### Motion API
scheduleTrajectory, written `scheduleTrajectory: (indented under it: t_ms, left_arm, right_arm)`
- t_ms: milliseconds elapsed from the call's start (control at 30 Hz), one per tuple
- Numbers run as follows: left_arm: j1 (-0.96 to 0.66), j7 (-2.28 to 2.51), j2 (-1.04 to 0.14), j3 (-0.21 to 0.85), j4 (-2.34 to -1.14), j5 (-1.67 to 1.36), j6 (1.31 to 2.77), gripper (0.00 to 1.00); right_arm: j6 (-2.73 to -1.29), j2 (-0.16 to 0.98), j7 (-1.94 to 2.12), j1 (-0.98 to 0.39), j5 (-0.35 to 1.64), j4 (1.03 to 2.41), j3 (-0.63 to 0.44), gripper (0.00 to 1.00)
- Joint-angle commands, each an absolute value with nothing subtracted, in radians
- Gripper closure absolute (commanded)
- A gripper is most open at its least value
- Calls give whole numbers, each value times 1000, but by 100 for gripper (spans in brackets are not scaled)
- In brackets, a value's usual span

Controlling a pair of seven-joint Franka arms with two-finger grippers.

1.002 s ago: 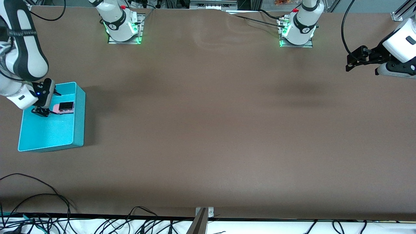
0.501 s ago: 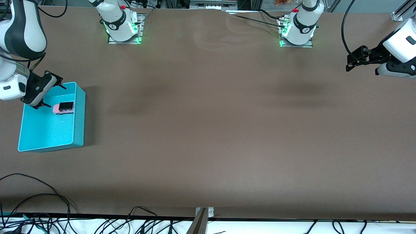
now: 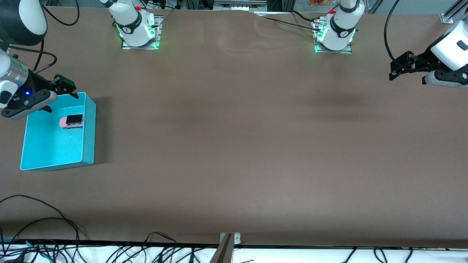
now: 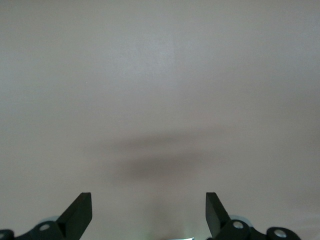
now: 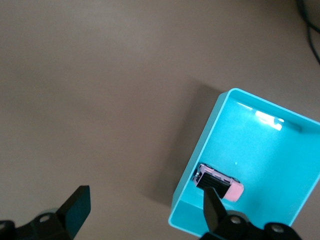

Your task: Wind and store pink jeep toy

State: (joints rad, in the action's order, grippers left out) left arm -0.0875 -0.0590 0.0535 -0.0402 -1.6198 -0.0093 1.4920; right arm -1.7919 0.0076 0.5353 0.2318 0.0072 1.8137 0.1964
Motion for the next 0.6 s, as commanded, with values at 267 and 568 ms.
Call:
scheduleTrajectory:
  t_ms: [267, 568]
  left_arm:
    - [-84, -51, 37, -44, -1586, -44, 1479, 0]
    - [-84, -49, 37, -43, -1586, -46, 1477, 0]
  right_arm:
    - [-1622, 44, 74, 152, -54, 1568, 176, 0]
    - [-1566, 48, 69, 81, -77, 1516, 101, 0]
